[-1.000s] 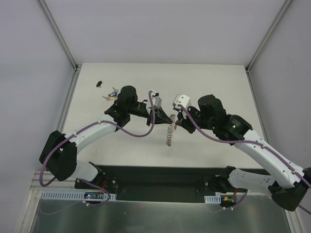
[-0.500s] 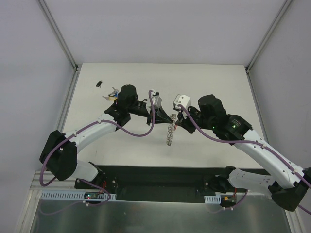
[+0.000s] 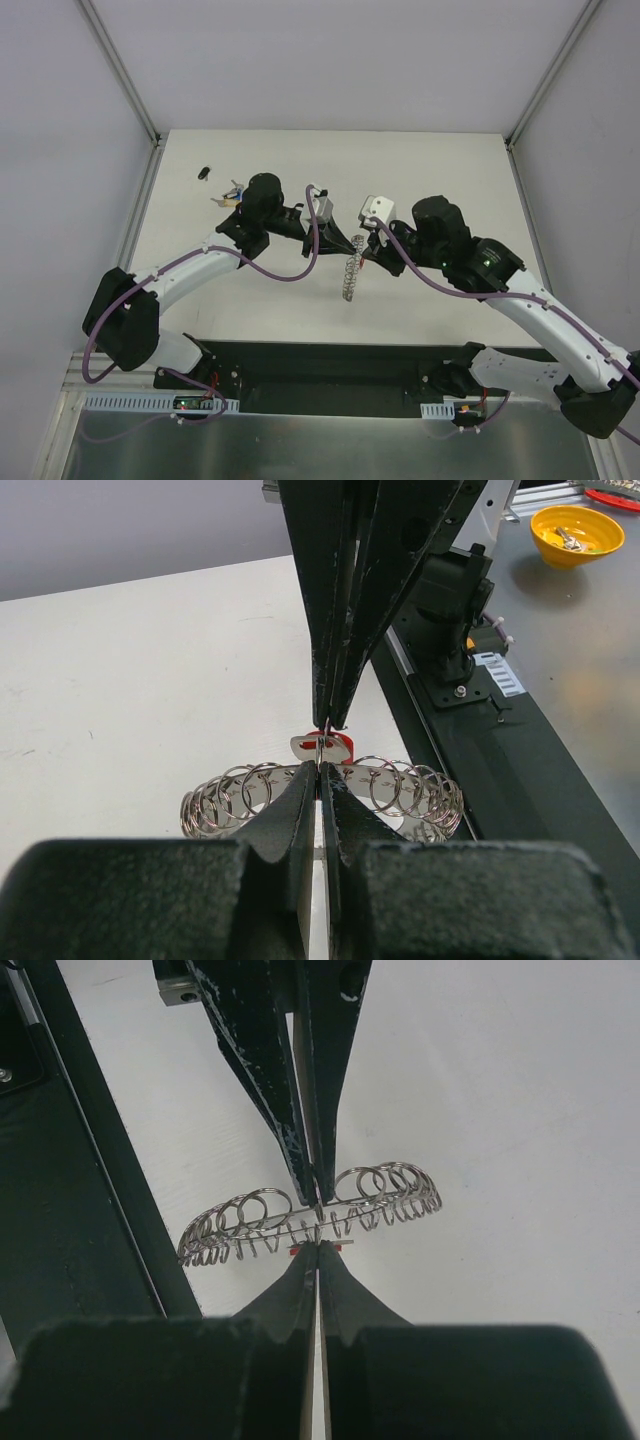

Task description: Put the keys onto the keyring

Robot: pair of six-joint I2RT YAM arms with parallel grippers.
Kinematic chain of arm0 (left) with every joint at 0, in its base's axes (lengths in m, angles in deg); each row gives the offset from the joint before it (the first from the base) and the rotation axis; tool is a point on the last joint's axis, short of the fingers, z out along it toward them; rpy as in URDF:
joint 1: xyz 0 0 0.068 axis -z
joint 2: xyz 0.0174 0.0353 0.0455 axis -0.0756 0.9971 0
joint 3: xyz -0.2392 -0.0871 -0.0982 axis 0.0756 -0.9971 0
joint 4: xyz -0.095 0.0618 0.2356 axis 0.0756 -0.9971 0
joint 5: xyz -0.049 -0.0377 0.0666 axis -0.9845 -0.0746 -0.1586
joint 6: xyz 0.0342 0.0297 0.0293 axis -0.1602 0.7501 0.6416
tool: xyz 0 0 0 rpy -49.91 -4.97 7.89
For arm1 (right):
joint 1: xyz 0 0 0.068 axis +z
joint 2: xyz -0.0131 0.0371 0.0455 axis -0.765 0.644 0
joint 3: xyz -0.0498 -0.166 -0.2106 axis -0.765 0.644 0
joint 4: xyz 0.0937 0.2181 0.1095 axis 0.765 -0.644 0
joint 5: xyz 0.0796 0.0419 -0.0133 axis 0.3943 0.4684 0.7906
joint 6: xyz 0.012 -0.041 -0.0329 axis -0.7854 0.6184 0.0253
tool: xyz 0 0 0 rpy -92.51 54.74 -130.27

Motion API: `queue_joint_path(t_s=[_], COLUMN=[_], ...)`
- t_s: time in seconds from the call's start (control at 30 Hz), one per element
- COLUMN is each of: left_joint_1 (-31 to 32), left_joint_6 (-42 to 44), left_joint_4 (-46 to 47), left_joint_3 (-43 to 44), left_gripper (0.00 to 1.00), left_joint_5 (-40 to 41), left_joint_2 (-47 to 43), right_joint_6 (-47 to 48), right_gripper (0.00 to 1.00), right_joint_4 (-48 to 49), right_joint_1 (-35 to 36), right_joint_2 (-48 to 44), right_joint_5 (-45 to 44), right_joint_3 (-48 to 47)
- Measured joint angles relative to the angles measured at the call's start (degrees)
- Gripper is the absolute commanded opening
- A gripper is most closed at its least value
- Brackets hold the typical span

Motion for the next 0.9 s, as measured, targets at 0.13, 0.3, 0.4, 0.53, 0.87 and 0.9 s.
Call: queue_joint_path(t_s=[0.13,0.3,0.4,0.53,0.87,0.9], left_joint_1=[0.0,0.0,0.0,0.0,0.0,0.0], left_joint_6=[0.0,0.0,-0.1,-0.1,-0.2,-0.2], left_joint_4=[0.0,0.0,0.0,0.0,0.0,0.0], left_joint_3=[0.4,0.7,0.9,0.9,0.9,0.9], left_gripper=[0.00,0.00,0.00,0.00,0.00,0.00], left_joint_5=[-0.7,-1.1,-1.2,-1.2,-1.5,-1.7], left_joint_2=[0.2,0.5,0.6,0.6,0.6,0.6], right_joint_6=[0.6,0.9,1.1,1.2,1.6,1.7], right_gripper=[0.01,0.01,0.01,0.01,0.01,0.01], right_joint_4=[0.0,-0.3,-0.5,-0.7,-1.0,-1.0], right_joint_1=[0.0,0.0,0.0,0.0,0.0,0.0], right_joint_2=[-0.5,-0.5,-0.5,-0.5,-0.7,-0.7], right_joint_5=[0.8,1.4,1.4,1.2,0.9,0.9], right_joint_3=[0.0,0.0,0.0,0.0,0.0,0.0])
